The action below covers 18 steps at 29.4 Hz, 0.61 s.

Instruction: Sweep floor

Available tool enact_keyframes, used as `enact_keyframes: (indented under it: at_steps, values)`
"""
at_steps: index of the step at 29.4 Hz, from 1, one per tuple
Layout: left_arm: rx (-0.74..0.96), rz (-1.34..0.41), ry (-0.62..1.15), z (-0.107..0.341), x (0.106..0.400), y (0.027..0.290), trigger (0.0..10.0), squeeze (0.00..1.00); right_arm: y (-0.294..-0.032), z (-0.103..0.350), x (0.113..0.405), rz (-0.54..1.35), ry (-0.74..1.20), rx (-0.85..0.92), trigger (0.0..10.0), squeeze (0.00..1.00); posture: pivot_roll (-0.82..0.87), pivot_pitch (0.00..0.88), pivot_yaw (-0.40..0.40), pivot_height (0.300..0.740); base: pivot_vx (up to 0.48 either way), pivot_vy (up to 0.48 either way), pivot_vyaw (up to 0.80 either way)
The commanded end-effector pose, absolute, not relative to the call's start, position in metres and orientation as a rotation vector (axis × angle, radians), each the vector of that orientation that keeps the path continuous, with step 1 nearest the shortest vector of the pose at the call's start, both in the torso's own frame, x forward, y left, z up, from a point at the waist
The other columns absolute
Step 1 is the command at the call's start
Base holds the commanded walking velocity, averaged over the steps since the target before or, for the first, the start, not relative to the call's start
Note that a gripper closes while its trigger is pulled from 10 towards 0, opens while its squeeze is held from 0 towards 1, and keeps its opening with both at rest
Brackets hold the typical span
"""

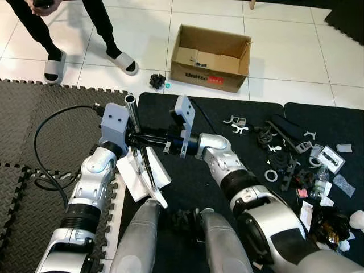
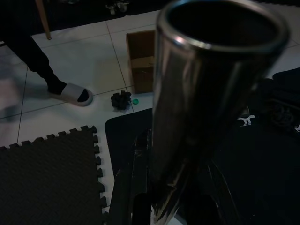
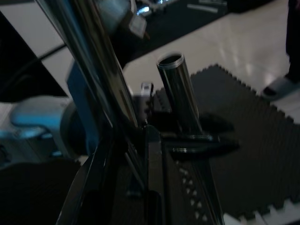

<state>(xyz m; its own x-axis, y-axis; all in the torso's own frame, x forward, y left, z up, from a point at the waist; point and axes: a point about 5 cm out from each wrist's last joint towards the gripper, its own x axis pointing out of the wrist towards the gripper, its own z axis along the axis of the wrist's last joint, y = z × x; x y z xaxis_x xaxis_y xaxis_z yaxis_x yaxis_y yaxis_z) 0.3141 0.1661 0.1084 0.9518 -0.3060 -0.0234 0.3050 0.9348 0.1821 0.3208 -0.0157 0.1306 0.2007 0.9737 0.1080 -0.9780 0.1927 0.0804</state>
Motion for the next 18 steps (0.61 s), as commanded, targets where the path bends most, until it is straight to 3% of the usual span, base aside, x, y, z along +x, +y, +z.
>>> enact_keyframes:
  at_steps: [1, 7, 18]
  values:
    - [0.172, -0.316, 0.019, 0.101, 0.312, 0.163, 10.0, 0.00, 0.005, 0.121, 0.302, 1.503, -0.003, 0.149, 10.0, 0.00, 0.09, 0.320, -0.033, 0.740, 0.000, 0.000, 0.00]
    - [0.167, -0.319, 0.012, 0.103, 0.314, 0.161, 10.0, 0.00, -0.010, 0.113, 0.311, 1.394, -0.028, -0.128, 10.0, 0.00, 0.09, 0.313, -0.039, 0.740, 0.000, 0.000, 0.00]
    - [0.158, -0.342, -0.004, 0.105, 0.315, 0.154, 10.0, 0.00, -0.038, 0.120, 0.331, 1.159, -0.059, -0.251, 10.0, 0.00, 0.08, 0.306, -0.039, 0.740, 0.000, 0.000, 0.00]
